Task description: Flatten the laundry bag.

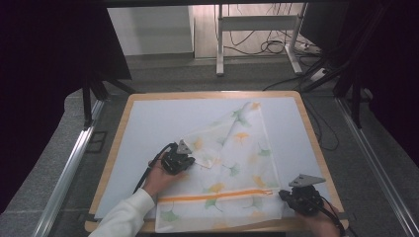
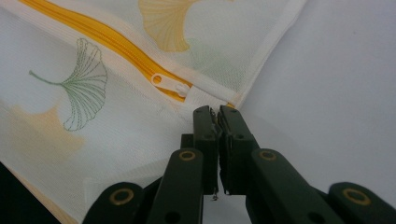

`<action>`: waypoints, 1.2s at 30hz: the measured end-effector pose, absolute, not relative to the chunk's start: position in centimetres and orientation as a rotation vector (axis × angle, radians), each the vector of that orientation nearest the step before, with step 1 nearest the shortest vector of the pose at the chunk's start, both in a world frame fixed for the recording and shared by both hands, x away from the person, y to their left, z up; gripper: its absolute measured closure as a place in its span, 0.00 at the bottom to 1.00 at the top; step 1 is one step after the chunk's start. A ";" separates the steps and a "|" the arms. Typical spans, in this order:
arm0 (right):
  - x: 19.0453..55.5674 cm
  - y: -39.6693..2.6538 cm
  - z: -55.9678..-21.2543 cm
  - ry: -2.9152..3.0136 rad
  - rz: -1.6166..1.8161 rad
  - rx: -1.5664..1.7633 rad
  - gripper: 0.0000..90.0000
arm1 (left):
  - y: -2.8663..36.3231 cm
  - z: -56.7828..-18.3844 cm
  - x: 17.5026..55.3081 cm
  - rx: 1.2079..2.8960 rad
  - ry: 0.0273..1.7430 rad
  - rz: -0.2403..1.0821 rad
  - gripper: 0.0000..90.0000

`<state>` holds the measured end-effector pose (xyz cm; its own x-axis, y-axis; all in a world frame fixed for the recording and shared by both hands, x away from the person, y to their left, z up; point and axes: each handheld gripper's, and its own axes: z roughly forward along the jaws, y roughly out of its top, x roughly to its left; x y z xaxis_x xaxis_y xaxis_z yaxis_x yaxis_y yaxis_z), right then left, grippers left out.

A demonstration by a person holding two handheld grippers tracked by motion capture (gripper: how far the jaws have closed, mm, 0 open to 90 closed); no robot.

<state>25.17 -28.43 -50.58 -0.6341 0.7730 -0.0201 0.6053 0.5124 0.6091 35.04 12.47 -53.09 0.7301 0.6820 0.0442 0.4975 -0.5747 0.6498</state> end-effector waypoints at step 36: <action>25.4 -28.7 -50.7 2.467 0.841 1.171 0.95 | 13.9 -53.1 42.9 2.261 1.028 0.527 1.00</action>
